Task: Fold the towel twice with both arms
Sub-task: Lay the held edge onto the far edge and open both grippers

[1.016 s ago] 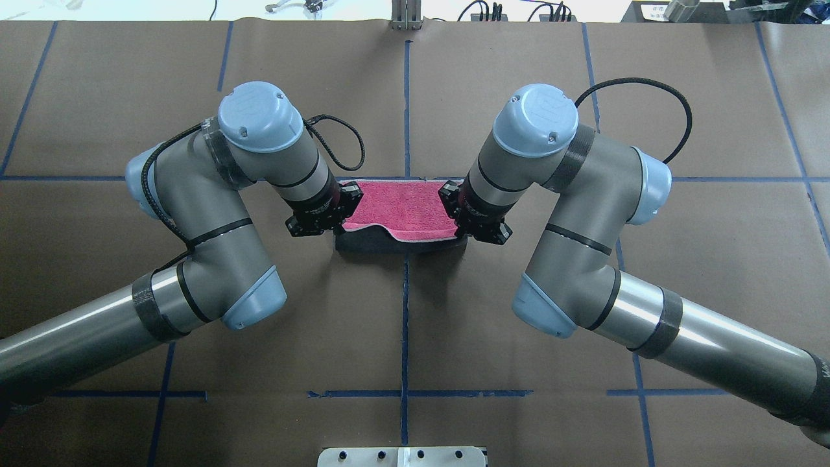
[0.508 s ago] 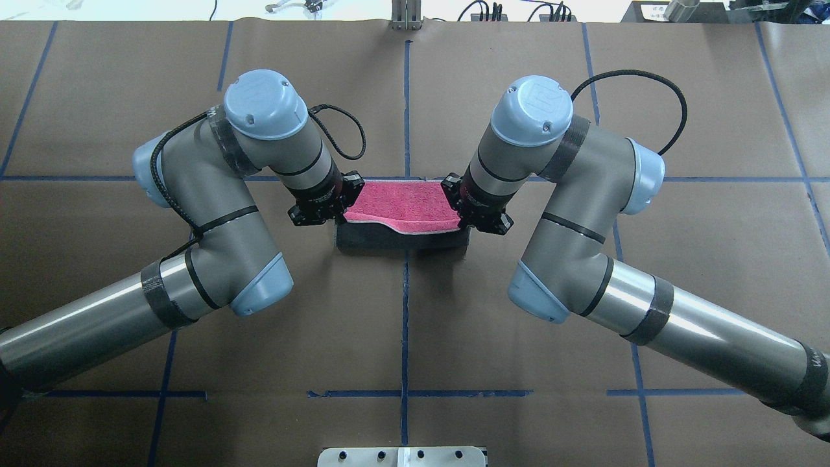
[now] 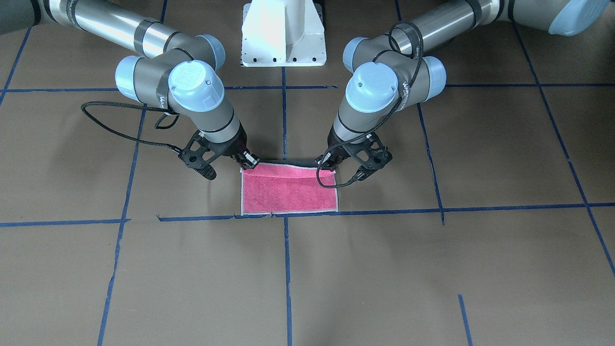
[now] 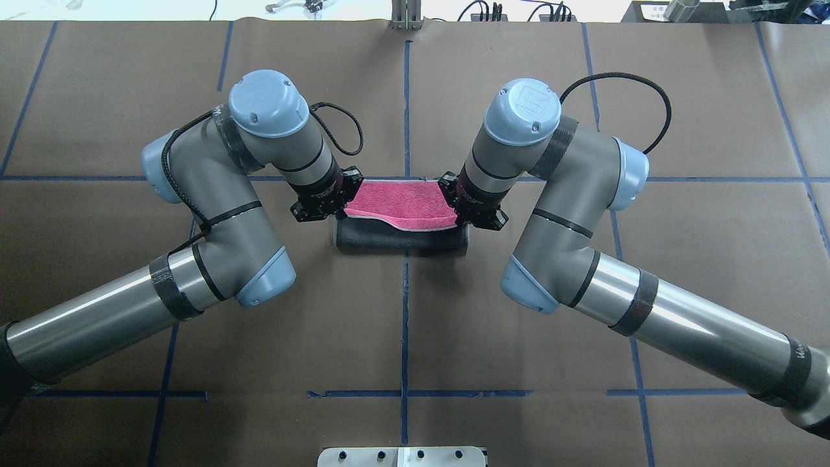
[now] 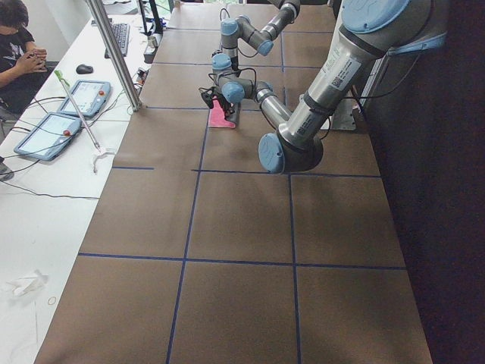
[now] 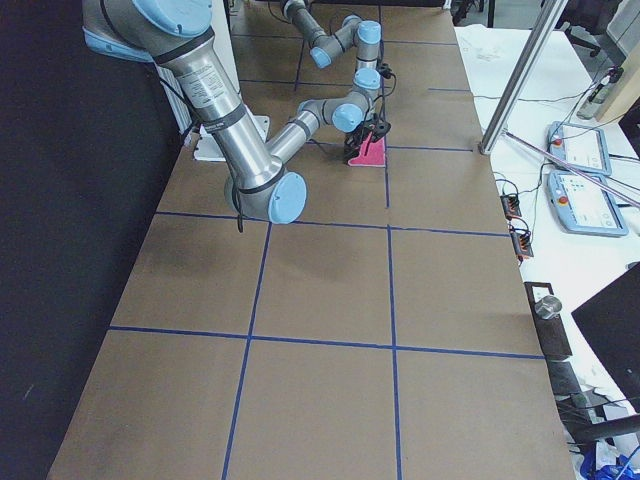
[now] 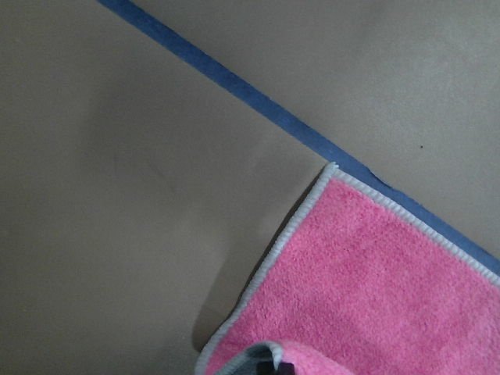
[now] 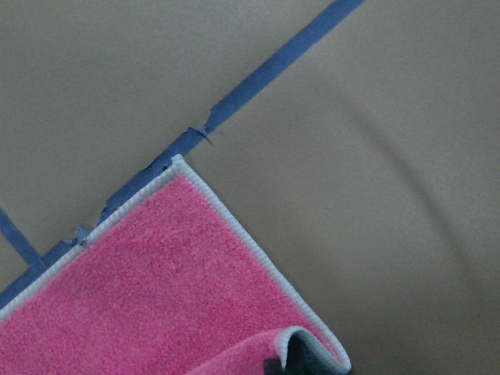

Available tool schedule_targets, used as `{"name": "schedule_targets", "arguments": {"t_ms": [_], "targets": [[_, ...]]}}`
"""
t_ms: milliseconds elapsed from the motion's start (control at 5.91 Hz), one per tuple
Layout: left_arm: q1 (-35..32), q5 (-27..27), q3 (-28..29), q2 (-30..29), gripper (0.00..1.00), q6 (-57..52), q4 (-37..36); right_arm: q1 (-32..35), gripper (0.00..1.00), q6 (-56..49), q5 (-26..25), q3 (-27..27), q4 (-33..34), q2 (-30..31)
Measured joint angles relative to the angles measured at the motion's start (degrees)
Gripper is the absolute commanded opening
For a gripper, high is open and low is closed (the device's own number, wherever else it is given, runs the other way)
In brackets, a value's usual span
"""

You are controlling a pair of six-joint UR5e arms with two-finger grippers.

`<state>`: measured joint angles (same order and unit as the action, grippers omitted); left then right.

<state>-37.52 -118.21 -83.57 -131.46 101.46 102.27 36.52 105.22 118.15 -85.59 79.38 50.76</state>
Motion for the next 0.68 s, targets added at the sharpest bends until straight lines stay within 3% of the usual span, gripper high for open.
{"name": "schedule_targets", "arguments": {"t_ms": [677], "targets": [[-1.8, 0.0, 3.4, -1.1, 0.00, 2.8, 3.1, 1.6, 0.02, -0.1, 0.2, 2.0, -1.3, -1.1]]}}
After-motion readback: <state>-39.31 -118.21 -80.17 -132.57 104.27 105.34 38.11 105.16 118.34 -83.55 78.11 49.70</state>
